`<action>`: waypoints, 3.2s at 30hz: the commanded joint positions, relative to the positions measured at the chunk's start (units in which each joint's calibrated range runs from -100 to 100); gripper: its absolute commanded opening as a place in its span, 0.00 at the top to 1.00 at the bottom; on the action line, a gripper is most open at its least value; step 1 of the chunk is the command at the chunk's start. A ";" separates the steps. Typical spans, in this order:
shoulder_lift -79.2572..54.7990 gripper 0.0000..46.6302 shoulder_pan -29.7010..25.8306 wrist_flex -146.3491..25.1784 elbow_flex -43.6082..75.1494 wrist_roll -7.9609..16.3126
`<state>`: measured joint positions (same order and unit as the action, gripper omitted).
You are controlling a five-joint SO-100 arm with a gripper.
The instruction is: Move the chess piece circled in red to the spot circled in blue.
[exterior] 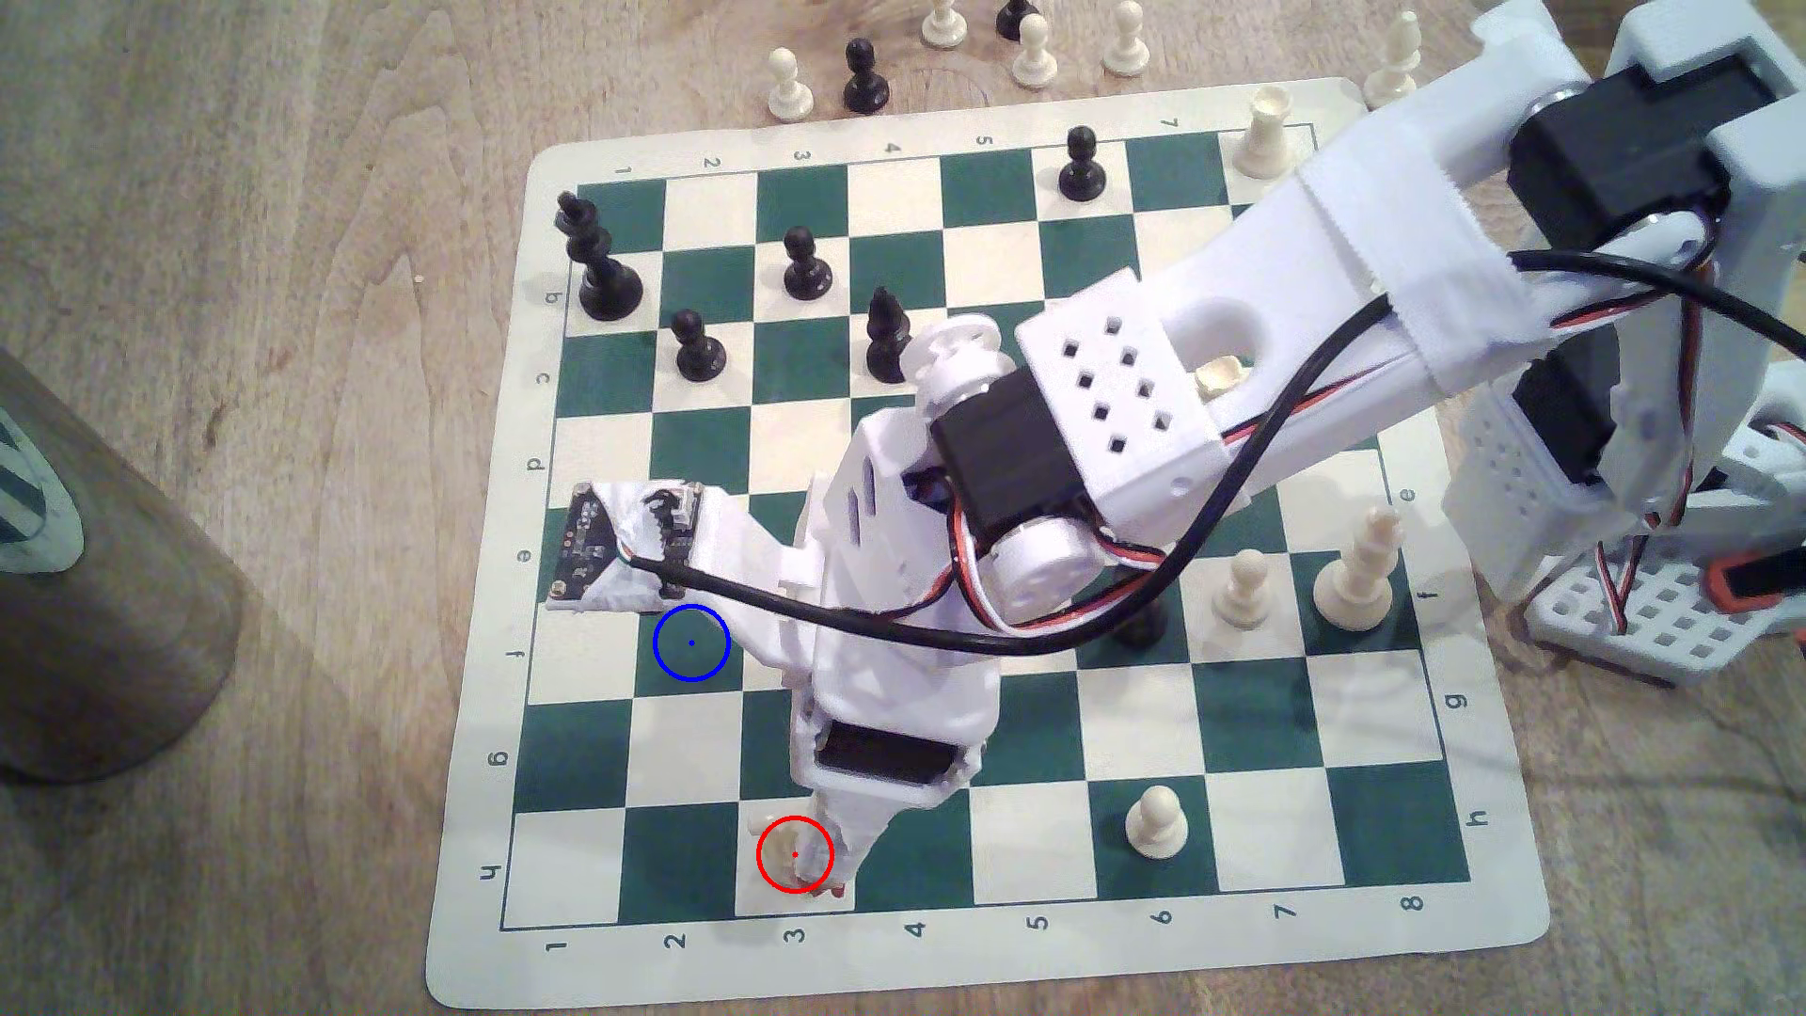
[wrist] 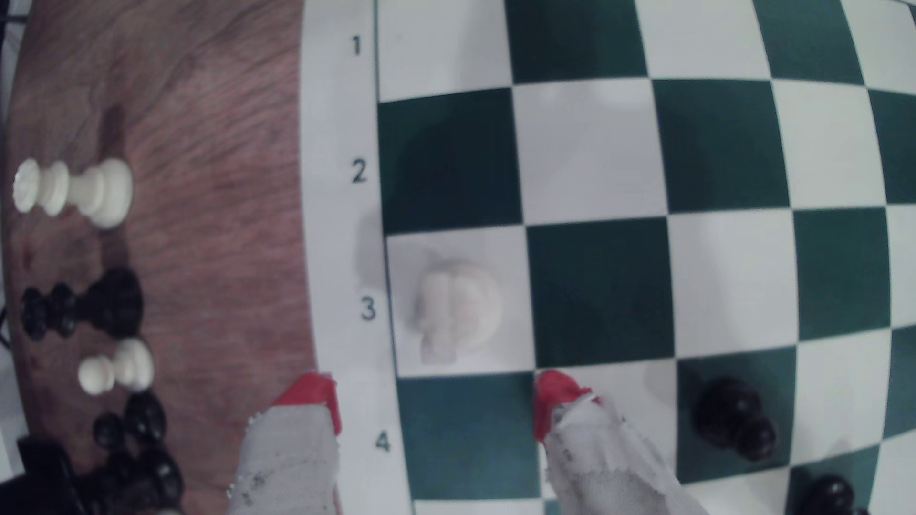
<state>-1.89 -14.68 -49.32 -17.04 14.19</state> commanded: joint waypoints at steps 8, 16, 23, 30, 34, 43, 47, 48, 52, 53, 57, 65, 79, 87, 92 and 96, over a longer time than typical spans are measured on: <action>-1.85 0.56 -1.71 2.39 3.80 0.93; -4.91 0.57 -1.09 4.11 4.89 1.22; -5.75 0.57 -0.93 5.51 7.06 2.00; -6.09 0.58 -1.09 5.75 8.33 2.30; -6.77 0.58 -0.85 5.75 8.24 2.30; -7.62 0.63 -0.69 6.16 8.33 2.34; -7.79 0.69 -0.54 6.24 8.33 2.39; -7.88 0.72 -0.54 6.24 8.33 2.39; -8.05 0.87 -0.62 6.41 8.33 2.39; -8.05 0.88 -0.62 6.49 8.33 2.39; -7.88 0.98 -0.62 6.49 8.15 2.30; -6.52 0.99 -0.85 6.57 7.88 2.59; 7.40 0.99 -0.15 5.83 6.88 3.76; 7.40 0.99 3.37 5.83 7.70 3.08; 3.75 0.99 6.97 5.92 11.32 2.25; -2.19 0.99 9.55 5.92 17.13 1.27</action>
<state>-1.97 -7.60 -43.90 -8.63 16.29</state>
